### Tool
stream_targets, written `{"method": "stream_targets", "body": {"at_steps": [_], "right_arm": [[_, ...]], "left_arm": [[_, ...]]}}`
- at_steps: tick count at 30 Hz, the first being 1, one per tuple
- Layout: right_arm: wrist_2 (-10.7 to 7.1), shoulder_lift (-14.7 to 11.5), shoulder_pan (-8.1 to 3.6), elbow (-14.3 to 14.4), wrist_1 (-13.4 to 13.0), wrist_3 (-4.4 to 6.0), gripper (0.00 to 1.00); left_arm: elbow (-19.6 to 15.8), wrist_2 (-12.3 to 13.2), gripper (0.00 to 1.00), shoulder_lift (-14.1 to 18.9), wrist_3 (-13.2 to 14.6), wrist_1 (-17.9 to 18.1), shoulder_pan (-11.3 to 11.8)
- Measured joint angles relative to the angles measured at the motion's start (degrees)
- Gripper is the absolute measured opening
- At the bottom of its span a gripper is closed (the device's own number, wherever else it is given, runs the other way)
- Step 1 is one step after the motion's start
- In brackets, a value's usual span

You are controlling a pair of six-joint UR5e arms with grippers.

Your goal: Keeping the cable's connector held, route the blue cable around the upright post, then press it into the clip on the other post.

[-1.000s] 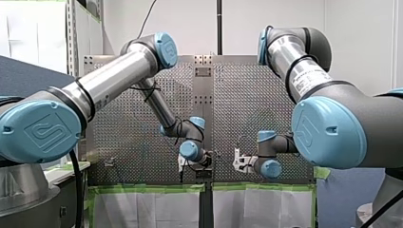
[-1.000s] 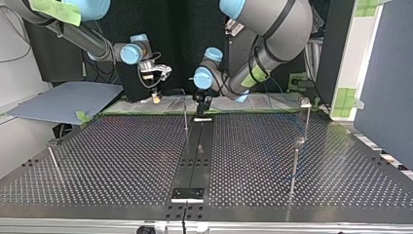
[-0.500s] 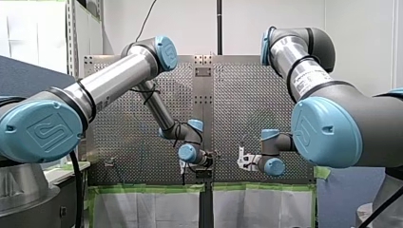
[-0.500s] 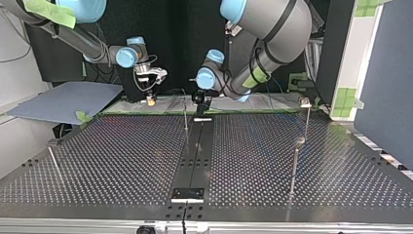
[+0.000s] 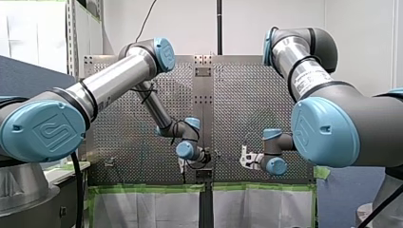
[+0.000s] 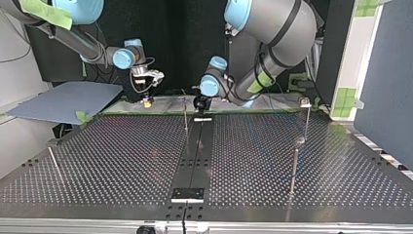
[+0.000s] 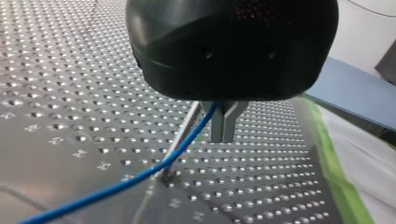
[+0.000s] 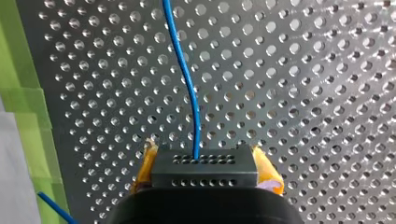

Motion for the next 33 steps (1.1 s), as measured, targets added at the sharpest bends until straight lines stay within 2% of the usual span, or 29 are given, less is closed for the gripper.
{"method": "stream_targets", "body": {"at_steps": [7, 14, 21, 33], "right_arm": [[-0.23, 0.0, -0.51, -1.08, 0.71, -0.03, 0.0], [-0.26, 0.01, -0.82, -1.97, 1.11, -0.12, 0.0], [-0.27, 0.08, -0.85, -2.08, 0.74, -0.62, 0.0], [-0.51, 1.43, -1.11, -3.36, 0.8, -0.42, 0.0]], "left_arm": [[2.67, 1.16, 0.0, -0.07, -0.59, -2.82, 1.06], [3.01, 1.81, 0.0, -0.08, -1.21, -4.49, 2.31], [3.01, 4.37, 0.0, -1.6, -0.78, -6.07, 2.75], [3.9, 5.69, 0.0, -2.31, -0.81, -6.09, 3.1]]}}
